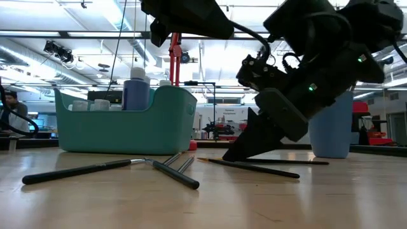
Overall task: Pick & Place Paint Supplies
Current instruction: Put the black gold paint brush into the blue cup
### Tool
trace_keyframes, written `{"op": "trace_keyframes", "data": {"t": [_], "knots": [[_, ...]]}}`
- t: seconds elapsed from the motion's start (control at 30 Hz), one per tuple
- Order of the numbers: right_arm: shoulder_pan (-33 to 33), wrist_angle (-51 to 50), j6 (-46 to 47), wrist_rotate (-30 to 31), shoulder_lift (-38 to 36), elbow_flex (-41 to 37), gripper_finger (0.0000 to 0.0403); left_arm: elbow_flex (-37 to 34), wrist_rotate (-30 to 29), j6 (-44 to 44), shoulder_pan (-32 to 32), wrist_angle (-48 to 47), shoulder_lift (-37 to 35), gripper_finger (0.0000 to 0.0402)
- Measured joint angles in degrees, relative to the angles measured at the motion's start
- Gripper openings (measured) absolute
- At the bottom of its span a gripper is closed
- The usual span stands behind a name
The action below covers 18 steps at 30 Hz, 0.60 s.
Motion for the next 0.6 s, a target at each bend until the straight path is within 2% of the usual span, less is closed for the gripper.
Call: {"op": "trace_keyframes", "data": {"t": [0.17, 0.3, 0.43, 0.6], "knots": [[-1.0, 6.4, -1.0, -2.2, -0.1, -3.7, 0.0082, 0.0, 0.2, 0.0, -0.1, 0.0, 0.0, 0.0032], [-1.5, 14.9, -1.8, -2.4, 0.1, -7.8, 0.0052, 0.0, 0.2, 0.0, -0.1, 0.0, 0.0, 0.0032], [-2.3, 22.8, -3.3, -4.8, 1.1, -11.2, 0.0042, 0.0, 0.2, 0.0, -0.1, 0.0, 0.0, 0.0032], [-2.0, 29.3, -8.4, -5.3, 3.6, -12.2, 0.0051, 0.0, 0.2, 0.0, -0.1, 0.1, 0.0, 0.0032]]}}
